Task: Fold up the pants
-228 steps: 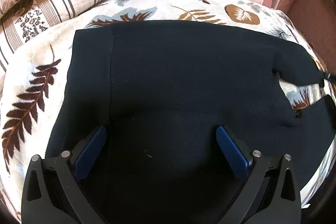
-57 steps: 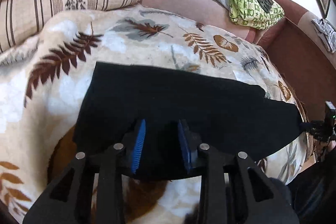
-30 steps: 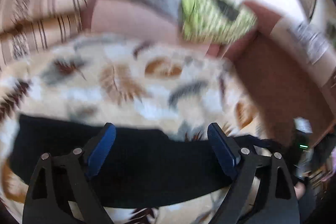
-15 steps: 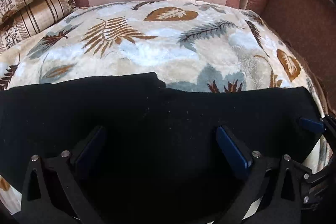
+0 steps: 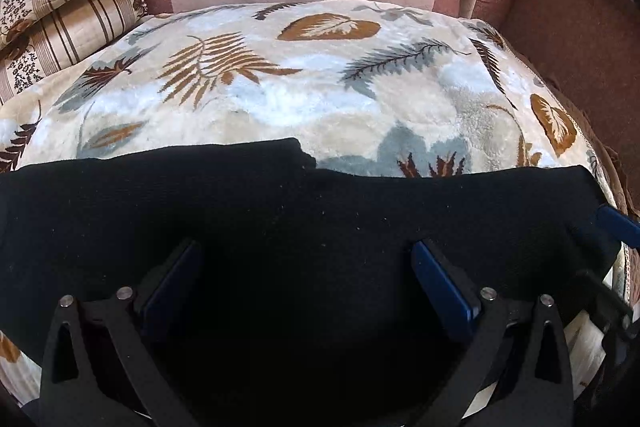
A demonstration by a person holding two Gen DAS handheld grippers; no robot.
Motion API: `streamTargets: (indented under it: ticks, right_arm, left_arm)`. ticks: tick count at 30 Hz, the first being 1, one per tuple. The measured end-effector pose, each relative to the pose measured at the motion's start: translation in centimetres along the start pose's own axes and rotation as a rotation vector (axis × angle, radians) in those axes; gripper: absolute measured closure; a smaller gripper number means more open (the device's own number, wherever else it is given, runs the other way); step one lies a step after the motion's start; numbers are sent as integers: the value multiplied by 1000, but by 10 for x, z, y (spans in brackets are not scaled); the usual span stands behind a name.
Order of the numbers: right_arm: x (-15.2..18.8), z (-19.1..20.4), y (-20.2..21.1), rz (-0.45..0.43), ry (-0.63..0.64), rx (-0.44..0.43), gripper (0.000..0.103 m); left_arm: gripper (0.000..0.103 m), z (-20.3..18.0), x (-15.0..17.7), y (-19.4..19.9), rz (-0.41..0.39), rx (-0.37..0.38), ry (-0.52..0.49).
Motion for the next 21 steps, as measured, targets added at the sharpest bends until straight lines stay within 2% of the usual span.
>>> streamTargets:
  ticks: [1, 2, 3, 4, 13, 17, 21]
  right_arm:
    - [16, -2, -16, 98, 4, 3, 15]
    - [23, -3, -23, 124, 7, -4, 13]
    - [19, -3, -18, 76, 6, -3, 12]
    - [19, -2, -19, 97, 20, 0, 12]
    - [15, -4, -11, 94, -5, -24, 12]
    - [13, -38, 17, -11, -172, -34, 13]
    - [22, -87, 45, -101, -413, -113, 13]
  left_arm:
    - [0, 0, 0, 0, 0, 1, 0]
    - [0, 0, 0, 0, 0, 1, -1]
    - [0, 0, 0, 0, 2, -1, -3]
    - [0, 0, 0, 0, -1, -2, -3]
    - [0, 1, 0, 1, -4, -7, -6]
    - [0, 1, 0, 2, -4, -7, -6]
    - [0, 2, 1, 2, -4, -8, -6]
Point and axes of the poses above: each gripper's, at about its wrist camera, not at the fingertips, and y roughly against the way its jaws point, z to its left, x to its underside, the point moved 10 cm from there along -y, roughly the way its jaws point, and after that the axes turned 7 degrees about x, right-handed, at the moved point
